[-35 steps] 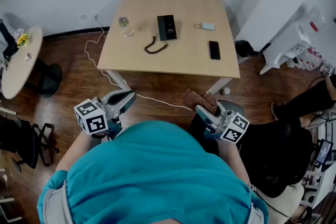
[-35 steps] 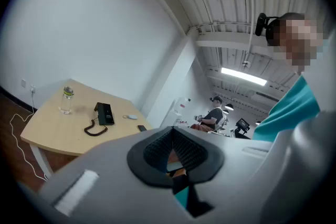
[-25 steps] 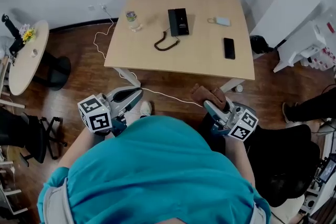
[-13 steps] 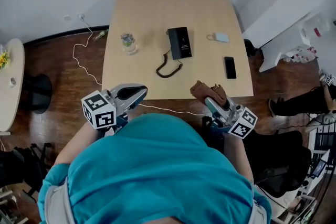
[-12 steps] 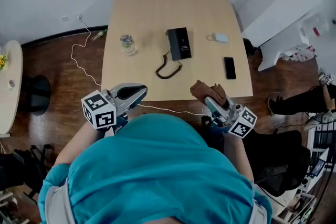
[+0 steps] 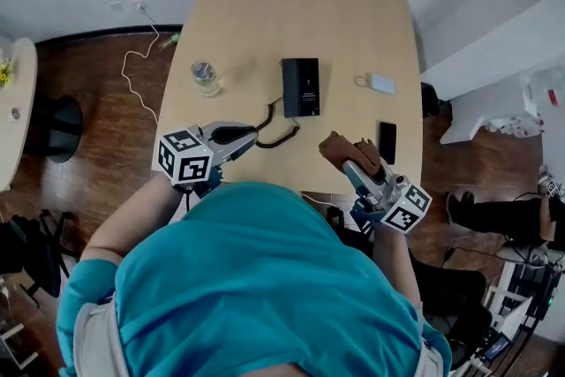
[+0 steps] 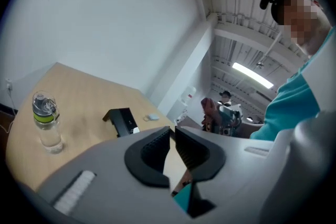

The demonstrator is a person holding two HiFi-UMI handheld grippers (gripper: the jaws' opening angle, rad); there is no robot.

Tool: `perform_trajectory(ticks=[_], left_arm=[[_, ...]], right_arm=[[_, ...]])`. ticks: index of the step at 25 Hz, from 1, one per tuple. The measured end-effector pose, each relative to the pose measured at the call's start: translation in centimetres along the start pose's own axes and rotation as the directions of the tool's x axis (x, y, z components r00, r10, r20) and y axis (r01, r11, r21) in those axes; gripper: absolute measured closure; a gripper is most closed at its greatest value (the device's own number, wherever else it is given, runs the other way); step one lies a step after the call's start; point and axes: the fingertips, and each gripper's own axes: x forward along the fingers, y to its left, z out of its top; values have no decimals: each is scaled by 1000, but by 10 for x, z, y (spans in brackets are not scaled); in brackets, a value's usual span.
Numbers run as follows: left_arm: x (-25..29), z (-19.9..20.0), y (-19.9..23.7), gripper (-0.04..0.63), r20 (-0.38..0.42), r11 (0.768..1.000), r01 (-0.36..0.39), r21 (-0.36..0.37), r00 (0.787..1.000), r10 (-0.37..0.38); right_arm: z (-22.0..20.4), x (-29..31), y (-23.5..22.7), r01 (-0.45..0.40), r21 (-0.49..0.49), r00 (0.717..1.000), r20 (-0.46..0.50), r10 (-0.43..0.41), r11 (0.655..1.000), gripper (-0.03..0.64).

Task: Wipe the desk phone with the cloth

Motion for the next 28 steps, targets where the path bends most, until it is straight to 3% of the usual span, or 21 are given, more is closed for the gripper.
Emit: perform_trajectory(ticks=[3, 6, 9, 12, 20, 23, 28], left_arm=[[35, -12, 28, 533, -61, 993, -115, -37, 992, 113], [77, -29, 53, 481, -124, 981, -172, -89, 979, 161], [108, -45, 100, 447, -183, 957, -246, -152, 959, 217], [125, -55, 151, 403, -241, 944, -285, -169, 940, 241], [188, -54, 217, 308, -254, 957, -162, -242, 962, 99], [207, -54, 222, 310, -250, 960, -117, -253, 967, 52], [231, -49, 215, 351, -171, 950, -15, -311, 985, -40]], right_arm=[[17, -6, -28, -92, 11, 996, -10, 92, 996, 482], [37, -22, -51, -169, -1, 985, -20, 169, 986, 482], [42, -33, -69, -173, 10, 984, -31, 174, 985, 482], [34, -41, -77, -126, 34, 991, -45, 127, 991, 482], [16, -45, -94, 103, 79, 994, -33, -101, 992, 482], [8, -41, -99, 137, 111, 990, -43, -133, 984, 482], [0, -40, -107, 169, 134, 983, -94, -157, 976, 482]])
